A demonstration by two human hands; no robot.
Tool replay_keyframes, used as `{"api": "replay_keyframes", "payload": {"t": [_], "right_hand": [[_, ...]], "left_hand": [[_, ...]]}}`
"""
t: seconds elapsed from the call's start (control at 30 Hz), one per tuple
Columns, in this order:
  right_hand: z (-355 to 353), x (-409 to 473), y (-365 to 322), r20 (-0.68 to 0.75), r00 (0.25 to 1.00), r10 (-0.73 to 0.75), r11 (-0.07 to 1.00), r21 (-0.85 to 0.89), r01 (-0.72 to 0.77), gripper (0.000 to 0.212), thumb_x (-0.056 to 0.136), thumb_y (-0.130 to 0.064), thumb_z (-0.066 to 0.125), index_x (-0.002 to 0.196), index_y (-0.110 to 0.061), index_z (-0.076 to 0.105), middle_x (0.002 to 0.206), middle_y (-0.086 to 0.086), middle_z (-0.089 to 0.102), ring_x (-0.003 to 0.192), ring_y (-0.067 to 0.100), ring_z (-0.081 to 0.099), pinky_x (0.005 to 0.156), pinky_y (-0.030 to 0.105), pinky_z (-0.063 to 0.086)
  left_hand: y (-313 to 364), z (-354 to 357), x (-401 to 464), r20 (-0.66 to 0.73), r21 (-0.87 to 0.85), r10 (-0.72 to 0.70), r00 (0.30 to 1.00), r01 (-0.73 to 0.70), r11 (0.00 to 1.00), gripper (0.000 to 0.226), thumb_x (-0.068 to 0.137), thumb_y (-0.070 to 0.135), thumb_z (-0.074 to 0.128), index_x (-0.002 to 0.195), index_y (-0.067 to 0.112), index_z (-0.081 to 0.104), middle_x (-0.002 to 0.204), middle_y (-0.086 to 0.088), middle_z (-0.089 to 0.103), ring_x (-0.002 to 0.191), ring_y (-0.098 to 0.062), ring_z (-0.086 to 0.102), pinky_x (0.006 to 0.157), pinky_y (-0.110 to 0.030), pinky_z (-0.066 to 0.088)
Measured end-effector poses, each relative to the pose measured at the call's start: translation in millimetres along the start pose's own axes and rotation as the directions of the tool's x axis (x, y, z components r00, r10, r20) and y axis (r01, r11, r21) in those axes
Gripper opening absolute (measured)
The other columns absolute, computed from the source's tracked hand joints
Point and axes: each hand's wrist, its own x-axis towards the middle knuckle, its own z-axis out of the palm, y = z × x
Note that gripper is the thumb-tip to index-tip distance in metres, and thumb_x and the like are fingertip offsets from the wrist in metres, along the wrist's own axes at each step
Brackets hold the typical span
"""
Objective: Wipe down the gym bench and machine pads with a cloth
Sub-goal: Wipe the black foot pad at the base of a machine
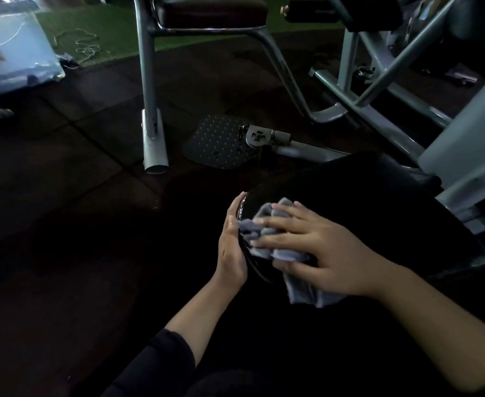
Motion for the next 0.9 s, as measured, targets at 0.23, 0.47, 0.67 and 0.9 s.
{"api": "replay_keyframes", "payload": {"t": [0.23, 0.47, 0.67, 0.9], "right_hand": [[-26.9, -9.0, 52.0, -0.077, 0.979, 0.188, 0.977, 0.114, -0.179, 0.035, 0.092, -0.05, 0.054, 0.127, -0.047, 0.055, 0.145, -0.027, 0.04, 0.142, -0.003, 0.021, 0.121, 0.038, 0.015], [-1.8, 57.3, 19.9, -0.089, 0.968, 0.236, 0.97, -0.04, -0.241, 0.038, 0.095, -0.042, 0.053, 0.133, -0.041, 0.051, 0.149, -0.014, 0.039, 0.145, 0.011, 0.018, 0.119, 0.031, 0.004], [4.3, 3.3, -1.6, -0.004, 0.999, -0.044, 0.999, -0.025, 0.044, 0.043, 0.092, -0.043, 0.047, 0.133, -0.034, 0.055, 0.15, -0.012, 0.039, 0.147, 0.007, 0.014, 0.12, 0.027, 0.005], [-28.7, -18.6, 55.7, -0.059, 0.994, 0.097, 0.987, 0.131, -0.089, 0.033, 0.091, -0.043, 0.055, 0.125, -0.041, 0.057, 0.141, -0.024, 0.044, 0.139, -0.003, 0.027, 0.117, 0.024, 0.019]], "left_hand": [[-1.5, -3.0, -1.1, 0.087, 0.107, 0.1, 0.991, -0.109, 0.988, 0.058, 0.097, 0.042, 0.033, 0.145, 0.01, 0.035, 0.147, -0.009, 0.044, 0.136, -0.022, 0.042, 0.109, -0.034, 0.037], [-3.0, -0.9, -2.8, 0.088, -0.005, 0.119, 0.989, -0.119, 0.993, 0.039, 0.103, 0.021, 0.022, 0.135, 0.007, 0.041, 0.13, -0.002, 0.059, 0.12, -0.007, 0.056, 0.095, -0.021, 0.044], [3.8, 4.3, -1.5, 0.067, -0.074, -0.012, 0.998, 0.017, 0.997, 0.038, 0.095, 0.035, 0.046, 0.129, 0.019, 0.048, 0.117, -0.009, 0.068, 0.105, -0.02, 0.067, 0.083, -0.028, 0.055], [10.8, -5.9, 2.5, 0.087, 0.282, 0.127, 0.988, -0.147, 0.948, 0.053, 0.093, 0.045, 0.038, 0.135, 0.016, 0.049, 0.139, -0.006, 0.052, 0.132, -0.02, 0.047, 0.113, -0.04, 0.035]]}}
